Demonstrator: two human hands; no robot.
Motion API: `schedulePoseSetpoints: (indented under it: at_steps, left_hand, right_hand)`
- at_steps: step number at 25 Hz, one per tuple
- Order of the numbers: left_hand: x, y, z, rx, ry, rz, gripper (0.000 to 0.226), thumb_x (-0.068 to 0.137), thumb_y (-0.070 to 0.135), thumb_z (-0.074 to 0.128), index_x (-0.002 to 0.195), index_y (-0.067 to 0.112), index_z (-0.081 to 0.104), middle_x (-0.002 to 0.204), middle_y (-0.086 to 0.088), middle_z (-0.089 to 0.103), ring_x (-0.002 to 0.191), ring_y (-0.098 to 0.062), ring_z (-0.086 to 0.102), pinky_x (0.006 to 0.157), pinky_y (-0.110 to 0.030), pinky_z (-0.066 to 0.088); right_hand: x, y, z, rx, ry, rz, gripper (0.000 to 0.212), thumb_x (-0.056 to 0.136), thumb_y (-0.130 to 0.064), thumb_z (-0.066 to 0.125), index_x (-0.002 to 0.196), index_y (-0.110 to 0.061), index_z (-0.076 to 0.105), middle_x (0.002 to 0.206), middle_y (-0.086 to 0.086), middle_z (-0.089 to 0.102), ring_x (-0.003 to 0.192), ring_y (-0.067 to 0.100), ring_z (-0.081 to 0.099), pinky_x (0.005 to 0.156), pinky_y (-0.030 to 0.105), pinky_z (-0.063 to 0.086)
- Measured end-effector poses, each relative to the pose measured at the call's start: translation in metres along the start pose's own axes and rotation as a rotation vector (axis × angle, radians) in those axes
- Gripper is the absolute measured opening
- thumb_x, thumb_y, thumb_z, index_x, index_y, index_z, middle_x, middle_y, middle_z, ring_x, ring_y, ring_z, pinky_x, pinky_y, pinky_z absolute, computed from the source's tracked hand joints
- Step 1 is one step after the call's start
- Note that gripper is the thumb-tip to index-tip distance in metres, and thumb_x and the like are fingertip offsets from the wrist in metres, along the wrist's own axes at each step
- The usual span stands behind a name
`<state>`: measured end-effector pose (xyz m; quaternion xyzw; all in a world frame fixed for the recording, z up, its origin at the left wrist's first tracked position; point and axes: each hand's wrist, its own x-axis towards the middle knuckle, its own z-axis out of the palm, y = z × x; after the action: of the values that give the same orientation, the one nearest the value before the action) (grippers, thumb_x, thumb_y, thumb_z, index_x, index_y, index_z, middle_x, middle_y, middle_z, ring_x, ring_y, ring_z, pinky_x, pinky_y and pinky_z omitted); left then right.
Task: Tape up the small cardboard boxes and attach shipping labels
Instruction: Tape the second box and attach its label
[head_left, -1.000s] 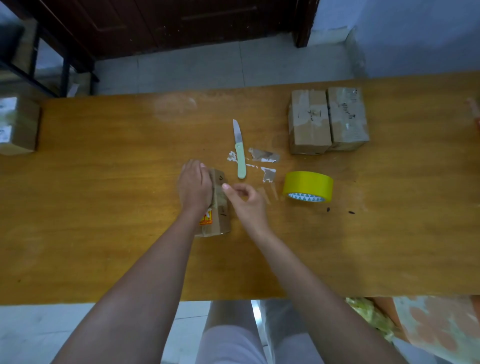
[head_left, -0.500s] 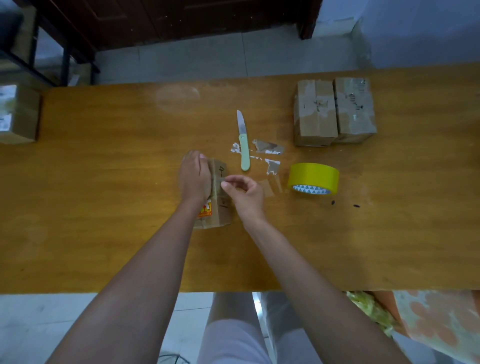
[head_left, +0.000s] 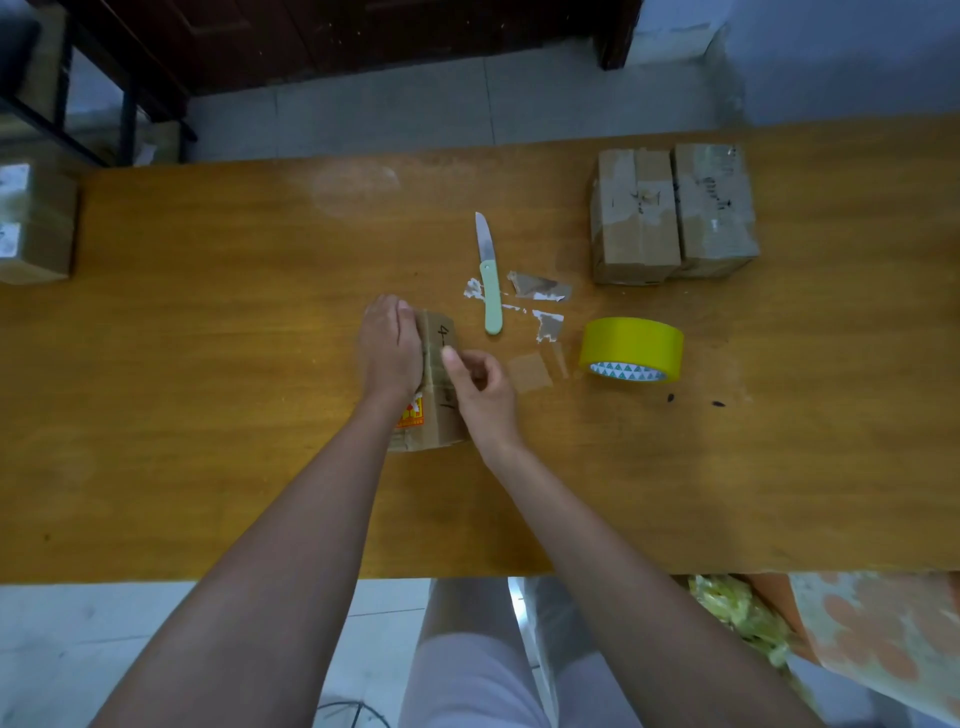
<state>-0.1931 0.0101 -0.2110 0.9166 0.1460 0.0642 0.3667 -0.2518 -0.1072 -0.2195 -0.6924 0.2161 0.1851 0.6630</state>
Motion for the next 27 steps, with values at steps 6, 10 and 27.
schedulePoseSetpoints:
  at_steps: [6, 10, 27]
  left_hand:
    - [0.003, -0.007, 0.0, -0.06, 0.005, -0.023, 0.03, 0.101, 0.012, 0.034, 0.075, 0.008, 0.048, 0.077, -0.007, 0.048, 0.076, -0.02, 0.044, 0.068, -0.03, 0.029]
    - [0.002, -0.003, 0.0, -0.06, -0.003, -0.017, 0.03, 0.1, 0.015, 0.033, 0.076, 0.008, 0.049, 0.078, -0.006, 0.049, 0.078, -0.019, 0.044, 0.069, -0.03, 0.03]
    - [-0.043, 0.121, -0.058, -0.564, -0.349, -0.391, 0.046, 0.086, 0.04, 0.07, 0.12, 0.018, 0.048, 0.116, -0.001, 0.062, 0.1, -0.013, 0.062, 0.082, -0.026, 0.049]
  right_hand:
    - [0.014, -0.002, 0.02, 0.062, -0.025, 0.021, 0.039, 0.073, -0.066, 0.064, 0.06, -0.031, 0.052, 0.056, -0.017, 0.057, 0.054, -0.002, 0.053, 0.058, 0.02, 0.044]
    - [0.015, -0.002, 0.012, 0.079, -0.012, 0.03, 0.04, 0.09, -0.053, 0.057, 0.071, -0.018, 0.06, 0.068, 0.002, 0.061, 0.067, 0.015, 0.056, 0.069, 0.04, 0.049]
    - [-0.027, -0.101, -0.086, 0.1, -0.111, -0.089, 0.023, 0.092, -0.038, 0.057, 0.099, -0.019, 0.068, 0.091, -0.004, 0.073, 0.081, 0.007, 0.068, 0.07, 0.024, 0.051]
